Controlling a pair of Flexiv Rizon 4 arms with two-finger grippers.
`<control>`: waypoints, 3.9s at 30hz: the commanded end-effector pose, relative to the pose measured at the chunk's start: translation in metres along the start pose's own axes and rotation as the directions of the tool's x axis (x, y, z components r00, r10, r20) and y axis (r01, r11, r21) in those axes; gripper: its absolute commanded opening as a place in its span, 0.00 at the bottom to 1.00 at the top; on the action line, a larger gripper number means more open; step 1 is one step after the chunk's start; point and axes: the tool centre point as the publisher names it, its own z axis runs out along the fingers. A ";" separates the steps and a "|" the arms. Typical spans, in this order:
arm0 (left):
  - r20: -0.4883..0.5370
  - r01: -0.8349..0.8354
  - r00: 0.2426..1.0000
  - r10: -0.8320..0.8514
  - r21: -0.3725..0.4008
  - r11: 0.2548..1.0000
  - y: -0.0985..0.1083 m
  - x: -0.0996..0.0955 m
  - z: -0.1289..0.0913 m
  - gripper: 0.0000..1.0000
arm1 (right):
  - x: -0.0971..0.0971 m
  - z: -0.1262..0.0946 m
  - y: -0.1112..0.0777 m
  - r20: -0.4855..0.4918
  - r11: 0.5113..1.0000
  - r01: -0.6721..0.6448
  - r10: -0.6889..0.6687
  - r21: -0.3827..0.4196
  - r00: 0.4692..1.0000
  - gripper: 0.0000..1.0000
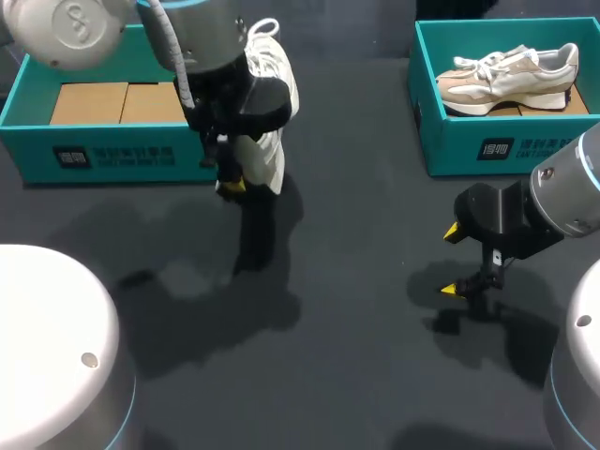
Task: Take the shoe out of the shoebox, open the shoe tongue, remove and reinsert the insole, then place the shoe into the shoebox
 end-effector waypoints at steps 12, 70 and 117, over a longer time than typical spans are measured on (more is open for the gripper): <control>0.003 0.018 1.000 -0.018 -0.007 1.000 0.064 -0.033 -0.047 0.00 | 0.002 0.000 0.000 0.003 1.000 0.001 -0.001 0.001 1.000 1.00; -0.075 0.093 0.993 -0.096 -0.043 0.995 0.297 -0.173 -0.106 0.00 | 0.002 0.000 0.000 0.003 1.000 0.001 -0.001 0.001 1.000 1.00; -0.092 -0.614 0.789 0.608 -0.170 0.771 0.392 -0.190 -0.118 0.00 | 0.002 0.000 0.000 0.003 1.000 0.001 -0.001 0.001 1.000 1.00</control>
